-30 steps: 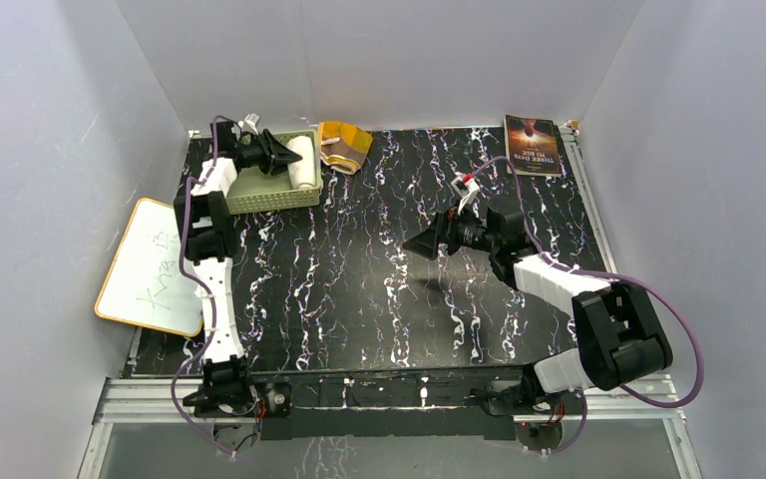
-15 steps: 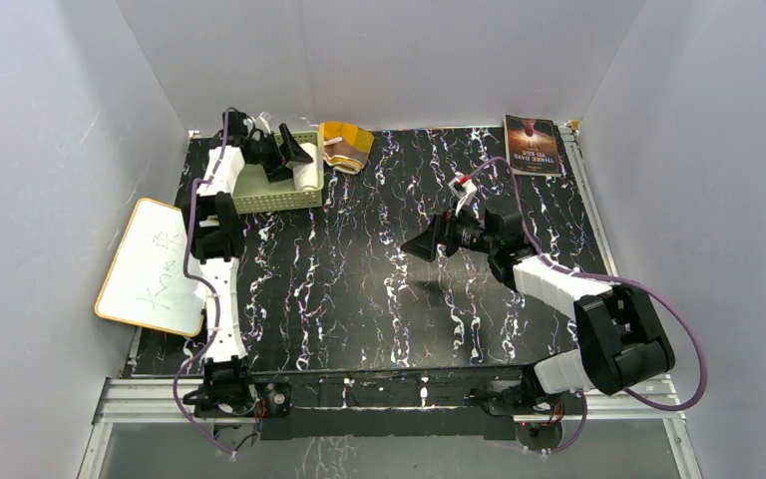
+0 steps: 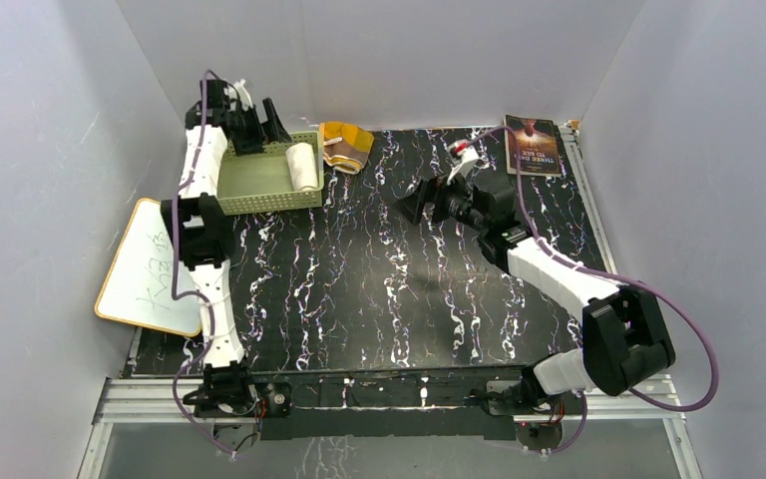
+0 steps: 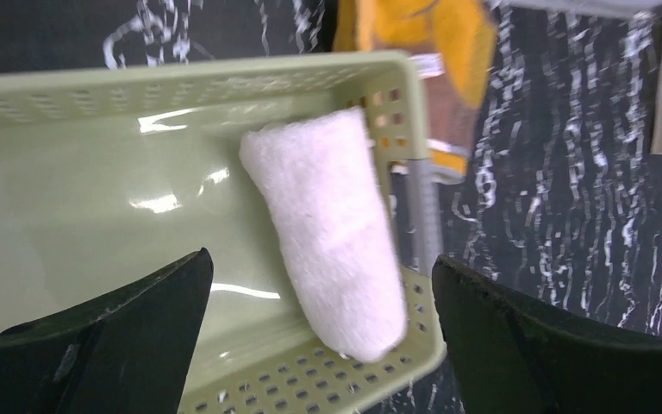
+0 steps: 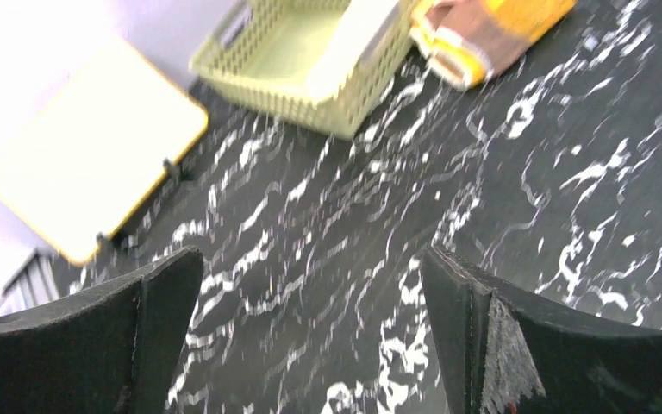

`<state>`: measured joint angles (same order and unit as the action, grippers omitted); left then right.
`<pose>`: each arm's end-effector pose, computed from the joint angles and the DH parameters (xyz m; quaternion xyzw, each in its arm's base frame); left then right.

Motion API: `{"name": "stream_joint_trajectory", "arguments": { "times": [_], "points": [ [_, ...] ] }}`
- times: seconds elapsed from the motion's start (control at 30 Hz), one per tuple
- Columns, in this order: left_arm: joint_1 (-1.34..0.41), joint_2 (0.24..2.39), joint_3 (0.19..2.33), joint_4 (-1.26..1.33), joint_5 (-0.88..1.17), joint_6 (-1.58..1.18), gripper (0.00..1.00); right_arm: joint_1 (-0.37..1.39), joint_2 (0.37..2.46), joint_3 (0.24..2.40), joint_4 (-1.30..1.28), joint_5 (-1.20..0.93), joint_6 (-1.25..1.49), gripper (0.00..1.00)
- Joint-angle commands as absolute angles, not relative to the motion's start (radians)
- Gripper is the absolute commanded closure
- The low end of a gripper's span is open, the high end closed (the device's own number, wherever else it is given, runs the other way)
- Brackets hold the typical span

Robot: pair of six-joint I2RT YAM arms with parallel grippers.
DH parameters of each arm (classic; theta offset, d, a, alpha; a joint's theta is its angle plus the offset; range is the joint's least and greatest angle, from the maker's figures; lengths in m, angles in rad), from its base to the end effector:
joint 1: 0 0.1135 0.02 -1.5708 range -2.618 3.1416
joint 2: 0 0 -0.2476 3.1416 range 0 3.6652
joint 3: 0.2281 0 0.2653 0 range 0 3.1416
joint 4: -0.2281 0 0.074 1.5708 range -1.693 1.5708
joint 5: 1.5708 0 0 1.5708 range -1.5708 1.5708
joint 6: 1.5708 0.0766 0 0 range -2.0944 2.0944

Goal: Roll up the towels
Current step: Place the towel in the bin, then pick up the towel at the corner of the board.

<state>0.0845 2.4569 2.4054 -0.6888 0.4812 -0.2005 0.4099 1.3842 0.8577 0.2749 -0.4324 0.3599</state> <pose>0.5787 0.0134 0.2210 -0.0310 0.8933 -0.2404 0.3785 0.3235 0.1756 0.2431 -0.1507 0.7683 0.3818 0.4911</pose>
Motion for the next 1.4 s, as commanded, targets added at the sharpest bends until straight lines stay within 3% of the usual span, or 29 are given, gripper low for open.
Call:
{"name": "stream_joint_trajectory", "arguments": {
  "times": [0.0, 0.03, 0.1, 0.23, 0.4, 0.47, 0.63, 0.8, 0.87, 0.9, 0.97, 1.03, 1.17, 1.37],
  "points": [
    [0.086, 2.178, 2.325, -0.655, 0.448, -0.18, 0.02, 0.384, 1.439, 0.937, 0.537, -0.294, 0.513, 0.02],
    [0.085, 2.125, 2.272, -0.629, 0.446, -0.186, 0.02, 0.377, 1.533, 1.012, 0.558, -0.469, 0.488, 0.02],
    [0.084, 2.006, 2.133, -0.569, 0.455, -0.211, 0.02, 0.394, 1.748, 1.281, 0.299, -0.532, 0.409, 0.02],
    [0.077, 1.746, 1.792, -0.435, 0.453, -0.291, 0.02, 0.473, 2.154, 1.753, 0.012, -0.237, 0.245, 0.02],
    [0.063, 1.518, 1.502, -0.369, 0.456, -0.332, 0.02, 0.484, 2.585, 2.317, -0.268, -0.104, 0.138, 0.02],
    [0.062, 1.478, 1.456, -0.387, 0.45, -0.32, 0.02, 0.496, 2.661, 2.393, -0.252, -0.07, 0.076, 0.02],
    [0.061, 1.428, 1.379, -0.41, 0.446, -0.297, 0.02, 0.548, 2.696, 2.295, -0.061, 0.013, -0.132, 0.02],
    [0.061, 1.418, 1.376, -0.434, 0.443, -0.281, 0.02, 0.567, 2.795, 2.43, -0.089, 0.029, -0.217, 0.04],
    [0.061, 1.411, 1.385, -0.446, 0.442, -0.277, 0.02, 0.567, 2.805, 2.442, -0.079, 0.011, -0.218, 0.19],
    [0.06, 1.407, 1.392, -0.456, 0.442, -0.274, 0.02, 0.565, 2.803, 2.442, -0.076, -0.006, -0.216, 0.32],
    [0.061, 1.396, 1.399, -0.47, 0.441, -0.272, 0.02, 0.56, 2.79, 2.44, -0.075, -0.043, -0.191, 0.71],
    [0.061, 1.377, 1.401, -0.478, 0.44, -0.274, 0.02, 0.54, 2.767, 2.44, -0.085, -0.069, -0.139, 1.0],
    [0.061, 1.33, 1.401, -0.491, 0.455, -0.289, 0.02, 0.506, 2.609, 2.311, -0.092, -0.054, -0.084, 1.0],
    [0.017, 1.256, 1.375, -0.517, 0.449, -0.279, 0.02, 0.506, 2.123, 1.817, -0.047, 0.079, -0.033, 1.0]
  ]
}}
